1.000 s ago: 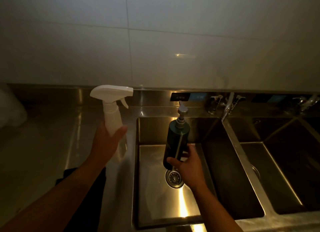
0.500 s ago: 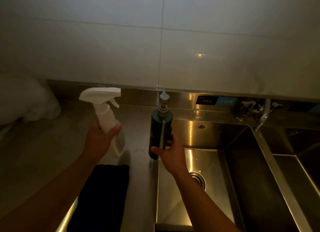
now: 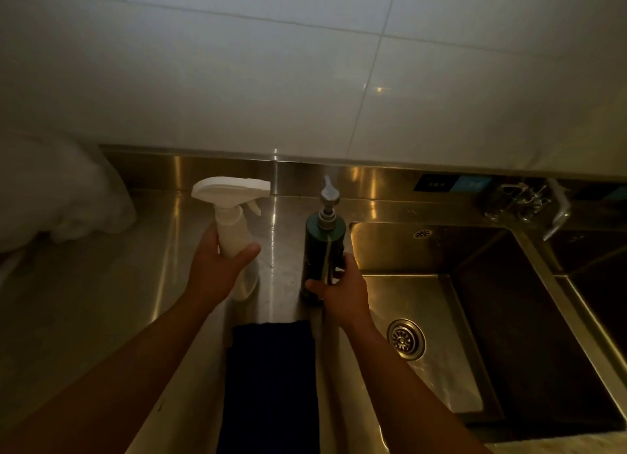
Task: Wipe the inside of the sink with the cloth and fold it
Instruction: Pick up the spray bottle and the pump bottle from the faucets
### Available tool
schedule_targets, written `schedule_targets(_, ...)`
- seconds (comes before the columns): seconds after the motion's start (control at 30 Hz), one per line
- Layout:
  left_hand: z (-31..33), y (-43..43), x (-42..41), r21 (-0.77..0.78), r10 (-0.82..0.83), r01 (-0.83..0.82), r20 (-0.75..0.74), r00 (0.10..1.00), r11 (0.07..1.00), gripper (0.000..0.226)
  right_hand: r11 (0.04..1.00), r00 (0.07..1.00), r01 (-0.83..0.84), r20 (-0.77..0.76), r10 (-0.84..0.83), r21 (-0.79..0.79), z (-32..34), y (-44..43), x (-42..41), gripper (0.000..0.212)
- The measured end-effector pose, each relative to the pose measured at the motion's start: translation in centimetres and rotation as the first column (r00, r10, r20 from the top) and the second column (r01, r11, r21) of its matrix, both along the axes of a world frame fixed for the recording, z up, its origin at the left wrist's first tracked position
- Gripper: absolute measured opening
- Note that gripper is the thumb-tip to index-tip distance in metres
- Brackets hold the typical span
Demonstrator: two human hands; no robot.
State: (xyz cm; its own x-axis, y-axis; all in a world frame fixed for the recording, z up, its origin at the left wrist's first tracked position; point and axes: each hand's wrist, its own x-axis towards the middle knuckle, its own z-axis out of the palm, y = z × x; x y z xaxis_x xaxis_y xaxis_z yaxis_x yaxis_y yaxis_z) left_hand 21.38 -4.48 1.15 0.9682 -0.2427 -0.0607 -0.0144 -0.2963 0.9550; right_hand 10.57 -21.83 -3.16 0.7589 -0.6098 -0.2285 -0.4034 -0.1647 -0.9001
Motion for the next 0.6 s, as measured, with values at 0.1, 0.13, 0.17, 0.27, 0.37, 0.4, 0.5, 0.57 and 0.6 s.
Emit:
schedule_targets(0.1, -0.8, 0.3, 0.5, 0.000, -0.004, 0.004, -0.042, 0.999, 1.000, 0.066, 1.000, 1.000, -0.006, 0.000, 0.006, 0.021, -0.2, -0.4, 0.0, 0.061)
schedule_targets(0.13, -1.0, 0.3, 0.6, -0.001, -0.005, 0.005, -0.049, 0.999, 1.000, 0.066, 1.000, 1.000, -0.005, 0.002, 0.005, 0.018, -0.3, -0.6, 0.0, 0.062)
schedule_targets(0.17, -1.3, 0.3, 0.6, -0.004, -0.006, 0.006, -0.053, 0.999, 1.000, 0.066, 1.000, 1.000, -0.003, 0.004, 0.003, 0.013, -0.5, -0.8, -0.1, 0.063)
schedule_targets(0.27, -2.0, 0.1, 0.6, -0.011, -0.014, 0.013, -0.052, 0.999, 1.000, 0.066, 1.000, 1.000, 0.005, 0.005, -0.005, 0.013, -1.0, -1.3, -0.4, 0.066)
schedule_targets(0.37, -2.5, -0.3, 0.6, -0.009, -0.011, 0.011, -0.040, 0.999, 1.000, 0.067, 1.000, 1.000, 0.002, 0.026, -0.002, 0.010, -1.5, -1.6, -0.8, 0.066)
schedule_targets(0.4, -2.6, -0.5, 0.5, -0.004, -0.012, 0.012, -0.038, 0.999, 1.000, 0.068, 1.000, 1.000, -0.009, 0.029, 0.009, 0.005, -1.7, -1.7, -0.9, 0.066)
schedule_targets(0.5, -2.9, -0.8, 0.4, 0.023, -0.009, 0.009, -0.019, 1.000, 1.000, 0.070, 0.999, 0.998, -0.049, 0.043, 0.049, 0.010, -2.3, -1.8, -1.2, 0.065)
schedule_targets(0.57, -3.0, -0.8, 0.5, 0.037, -0.016, 0.016, -0.005, 1.000, 0.999, 0.070, 0.998, 0.997, -0.055, 0.047, 0.055, 0.007, -2.5, -1.7, -1.1, 0.065)
schedule_targets(0.6, -3.1, -0.8, 0.5, 0.043, -0.018, 0.018, -0.001, 1.000, 0.999, 0.071, 0.999, 0.998, -0.052, 0.046, 0.051, 0.005, -2.6, -1.8, -1.0, 0.065)
